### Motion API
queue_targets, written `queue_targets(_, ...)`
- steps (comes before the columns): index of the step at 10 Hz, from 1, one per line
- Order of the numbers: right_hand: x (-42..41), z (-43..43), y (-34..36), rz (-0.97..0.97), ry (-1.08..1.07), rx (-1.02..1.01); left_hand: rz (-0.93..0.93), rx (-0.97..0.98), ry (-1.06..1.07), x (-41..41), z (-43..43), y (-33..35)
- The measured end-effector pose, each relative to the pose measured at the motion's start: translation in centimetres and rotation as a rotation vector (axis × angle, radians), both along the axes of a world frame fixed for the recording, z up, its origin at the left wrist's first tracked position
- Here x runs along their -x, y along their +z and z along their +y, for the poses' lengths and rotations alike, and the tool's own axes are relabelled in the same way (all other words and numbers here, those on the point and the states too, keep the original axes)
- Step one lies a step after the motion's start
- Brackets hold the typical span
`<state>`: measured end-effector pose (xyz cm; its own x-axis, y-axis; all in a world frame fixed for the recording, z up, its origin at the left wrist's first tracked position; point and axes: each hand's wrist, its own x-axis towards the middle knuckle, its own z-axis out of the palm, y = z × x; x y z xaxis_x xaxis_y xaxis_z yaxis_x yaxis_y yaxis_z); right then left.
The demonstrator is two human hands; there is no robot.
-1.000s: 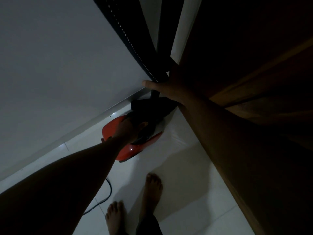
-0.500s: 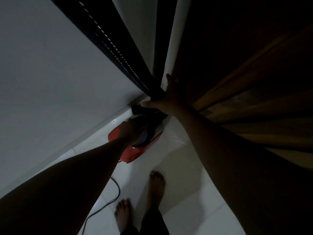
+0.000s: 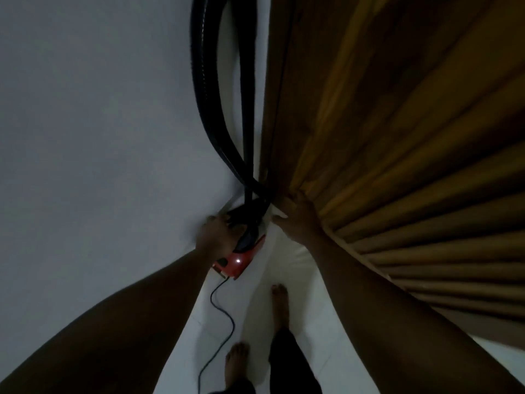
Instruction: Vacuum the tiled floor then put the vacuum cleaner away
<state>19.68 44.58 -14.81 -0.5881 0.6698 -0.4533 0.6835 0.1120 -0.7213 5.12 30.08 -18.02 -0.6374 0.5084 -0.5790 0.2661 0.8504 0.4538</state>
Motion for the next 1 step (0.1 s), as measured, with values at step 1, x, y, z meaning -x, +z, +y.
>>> queue_targets(1, -5.09, -4.67, 5.81, 0.062, -0.2, -0.061, 0.017, -0.051, -0.174, -2.93, -2.74, 7.27)
